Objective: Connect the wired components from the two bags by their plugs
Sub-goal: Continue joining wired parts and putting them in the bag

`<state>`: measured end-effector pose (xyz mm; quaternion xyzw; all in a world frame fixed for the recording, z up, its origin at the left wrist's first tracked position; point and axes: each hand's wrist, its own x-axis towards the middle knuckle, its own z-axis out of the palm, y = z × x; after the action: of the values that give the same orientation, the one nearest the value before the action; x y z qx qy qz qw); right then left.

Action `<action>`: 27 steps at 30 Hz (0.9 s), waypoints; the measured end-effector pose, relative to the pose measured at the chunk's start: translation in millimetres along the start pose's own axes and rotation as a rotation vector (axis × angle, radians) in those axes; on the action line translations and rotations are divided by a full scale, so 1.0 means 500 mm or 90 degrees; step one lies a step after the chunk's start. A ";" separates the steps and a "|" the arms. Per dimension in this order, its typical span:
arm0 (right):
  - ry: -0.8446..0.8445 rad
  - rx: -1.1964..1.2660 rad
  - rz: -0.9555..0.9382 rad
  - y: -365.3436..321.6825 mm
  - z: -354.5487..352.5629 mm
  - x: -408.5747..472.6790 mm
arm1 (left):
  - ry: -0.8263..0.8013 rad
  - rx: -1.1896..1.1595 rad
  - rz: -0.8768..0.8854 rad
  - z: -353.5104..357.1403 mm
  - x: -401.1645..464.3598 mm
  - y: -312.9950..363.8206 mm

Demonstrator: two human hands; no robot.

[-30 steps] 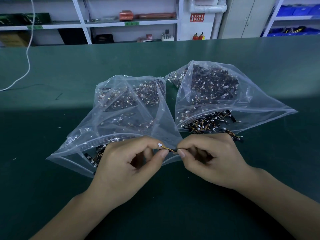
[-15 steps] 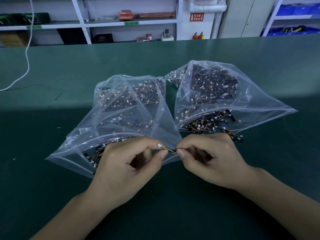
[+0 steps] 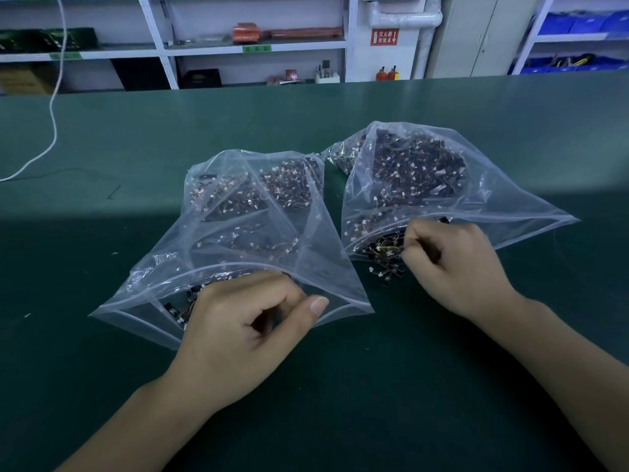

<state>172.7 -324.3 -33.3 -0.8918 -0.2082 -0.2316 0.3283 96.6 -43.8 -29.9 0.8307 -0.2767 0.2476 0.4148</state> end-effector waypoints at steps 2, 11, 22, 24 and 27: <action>0.022 -0.056 0.051 0.017 0.004 0.002 | 0.001 0.006 0.001 -0.002 -0.002 -0.002; 0.077 -0.173 0.113 0.042 -0.003 0.012 | -0.080 0.180 -0.072 -0.016 0.000 -0.031; 0.080 -0.123 0.032 0.004 0.005 0.000 | -0.178 0.328 -0.080 -0.036 0.006 -0.041; 0.072 -0.107 0.012 -0.006 0.010 -0.004 | -0.182 0.333 -0.070 -0.040 0.008 -0.041; 0.066 -0.088 -0.012 -0.014 0.014 -0.008 | -0.187 0.353 -0.074 -0.043 0.008 -0.042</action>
<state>167.7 -315.3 -36.9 -0.8972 -0.1831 -0.2941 0.2740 109.8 -16.5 -27.5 0.9533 -0.2080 0.1666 0.1418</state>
